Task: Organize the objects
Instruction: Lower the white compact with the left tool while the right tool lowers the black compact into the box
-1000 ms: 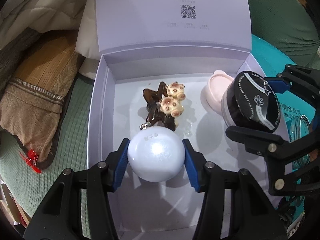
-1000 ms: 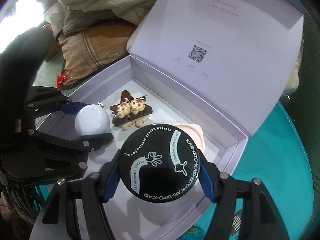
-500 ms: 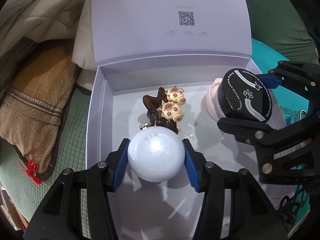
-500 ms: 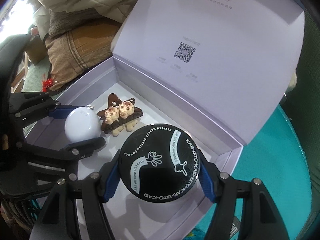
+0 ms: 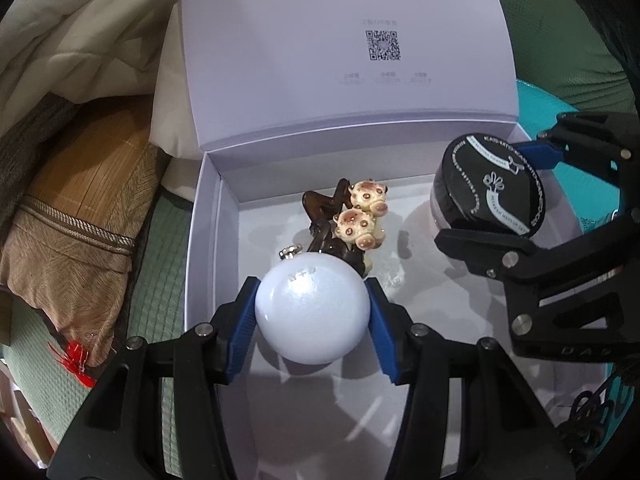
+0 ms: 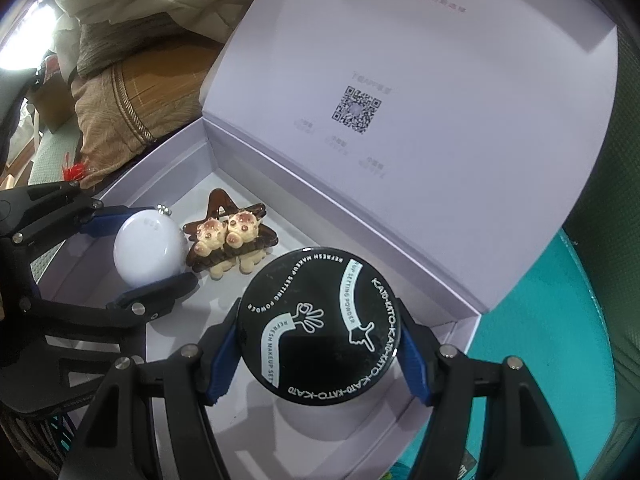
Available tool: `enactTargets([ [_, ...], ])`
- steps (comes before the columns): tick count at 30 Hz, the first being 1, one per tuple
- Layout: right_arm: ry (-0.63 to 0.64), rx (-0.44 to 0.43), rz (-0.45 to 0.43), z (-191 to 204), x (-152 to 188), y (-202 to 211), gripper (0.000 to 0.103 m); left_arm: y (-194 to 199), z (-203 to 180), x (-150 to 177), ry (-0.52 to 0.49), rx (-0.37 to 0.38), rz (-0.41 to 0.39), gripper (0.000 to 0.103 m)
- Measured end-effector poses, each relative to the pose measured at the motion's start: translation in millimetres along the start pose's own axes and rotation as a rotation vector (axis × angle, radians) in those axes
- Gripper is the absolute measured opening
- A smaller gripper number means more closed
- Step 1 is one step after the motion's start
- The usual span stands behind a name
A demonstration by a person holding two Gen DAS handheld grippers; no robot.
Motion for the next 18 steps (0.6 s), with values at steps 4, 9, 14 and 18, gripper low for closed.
enactTargets([
  [4,-0.005,-0.001,0.021,-1,-3,-5,0.069,-1,0,1,0.013,-0.025,0.007,0.050],
  [9,0.009,0.017,0.028,1,-8,-8,0.069,-2,-1,3,0.014,-0.042,0.014,0.050],
  [14,0.008,0.029,0.041,1,-10,-11,0.069,-2,-2,4,0.016,-0.054,0.023,0.050],
  [18,-0.014,0.008,0.048,-2,-12,-14,0.069,-3,-4,5,0.009,-0.073,0.036,0.050],
])
Point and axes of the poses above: each gripper's, at about its wrist camera, not at the fingertips, and y roughly against the way its jaws point, z to its left, x to its underside, the point moved 5 cm from there along -y, roughly the way its jaws point, and after that the axes turned 6 degrees about z, right-handed, at the moved point
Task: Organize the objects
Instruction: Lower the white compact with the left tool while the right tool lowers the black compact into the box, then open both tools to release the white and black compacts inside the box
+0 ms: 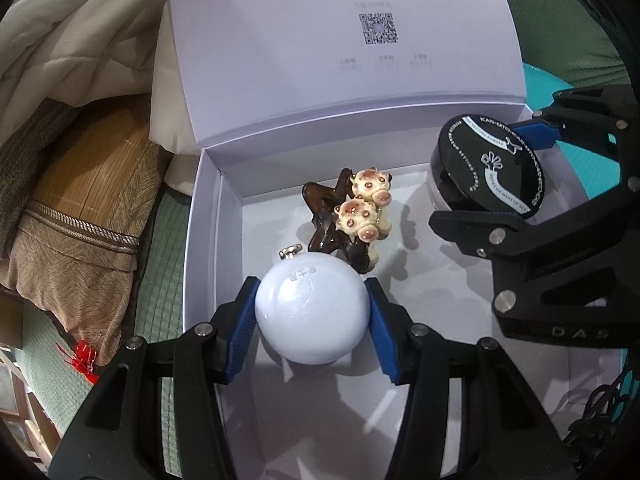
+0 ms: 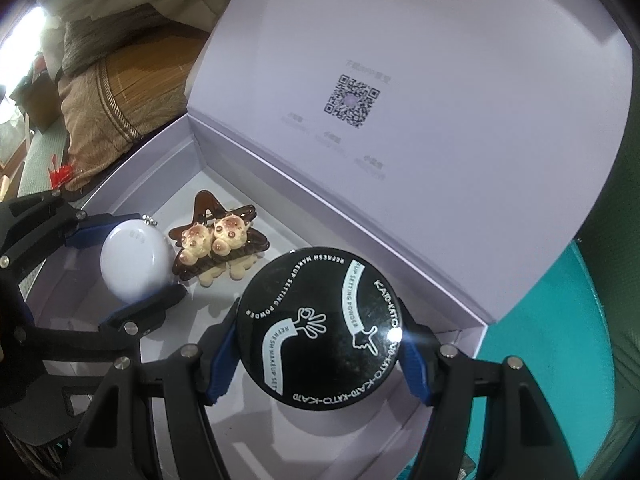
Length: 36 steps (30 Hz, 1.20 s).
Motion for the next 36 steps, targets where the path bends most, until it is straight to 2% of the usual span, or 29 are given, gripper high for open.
enactTargets([
  [14,-0.018,0.013,0.017,-1,-7,-4,0.069,0,-2,5,0.020,-0.003,0.032,0.050],
  [18,-0.022,0.025,0.021,-1,-8,-4,0.072,4,-1,8,0.052,0.022,0.046,0.051],
  [23,-0.031,0.051,0.023,-2,-6,0,0.075,9,1,15,0.075,0.006,0.064,0.055],
  [36,-0.060,0.066,-0.044,-7,-4,34,0.075,45,3,27,0.140,-0.005,-0.001,0.055],
])
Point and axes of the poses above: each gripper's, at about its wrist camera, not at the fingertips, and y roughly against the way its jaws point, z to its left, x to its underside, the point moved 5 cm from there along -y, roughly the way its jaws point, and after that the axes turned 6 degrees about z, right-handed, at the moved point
